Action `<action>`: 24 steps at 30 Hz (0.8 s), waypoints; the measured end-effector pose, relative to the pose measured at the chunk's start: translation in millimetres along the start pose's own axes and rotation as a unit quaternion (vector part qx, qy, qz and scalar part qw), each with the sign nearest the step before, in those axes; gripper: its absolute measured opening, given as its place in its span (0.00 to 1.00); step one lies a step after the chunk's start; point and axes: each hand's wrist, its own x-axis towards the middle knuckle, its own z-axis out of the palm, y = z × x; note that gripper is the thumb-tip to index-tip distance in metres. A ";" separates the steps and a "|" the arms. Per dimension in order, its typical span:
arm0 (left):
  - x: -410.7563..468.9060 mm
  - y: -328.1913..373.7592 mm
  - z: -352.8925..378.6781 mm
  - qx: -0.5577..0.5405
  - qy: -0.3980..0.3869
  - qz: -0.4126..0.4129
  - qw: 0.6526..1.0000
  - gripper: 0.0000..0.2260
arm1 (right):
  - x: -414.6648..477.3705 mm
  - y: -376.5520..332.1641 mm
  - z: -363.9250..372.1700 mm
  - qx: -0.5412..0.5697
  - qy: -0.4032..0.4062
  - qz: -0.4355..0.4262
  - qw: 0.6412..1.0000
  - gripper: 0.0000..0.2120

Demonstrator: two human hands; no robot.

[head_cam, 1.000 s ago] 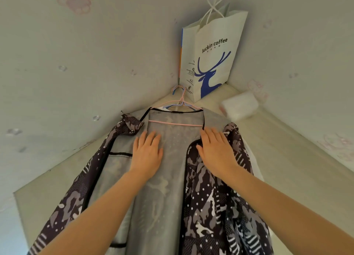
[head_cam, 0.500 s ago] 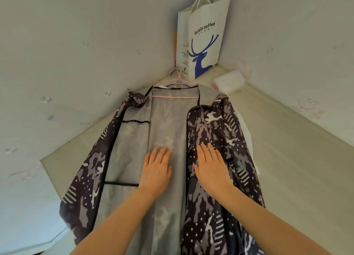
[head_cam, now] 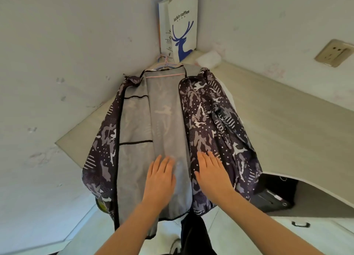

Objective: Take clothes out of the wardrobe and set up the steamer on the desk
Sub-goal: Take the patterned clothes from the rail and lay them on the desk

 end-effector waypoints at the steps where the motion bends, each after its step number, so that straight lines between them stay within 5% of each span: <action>1: -7.2 2.4 -1.2 -0.004 0.003 0.012 1.000 0.20 | -11.7 -2.2 -1.5 0.006 0.002 0.009 1.000 0.30; 9: -37.6 41.6 -19.4 -0.035 0.050 0.106 0.992 0.19 | -96.6 -0.9 -18.6 0.068 -0.007 0.094 0.993 0.29; 24: -98.9 160.5 -15.1 -0.090 -0.017 0.291 0.952 0.21 | -259.3 34.1 -20.9 0.113 0.010 0.294 0.949 0.28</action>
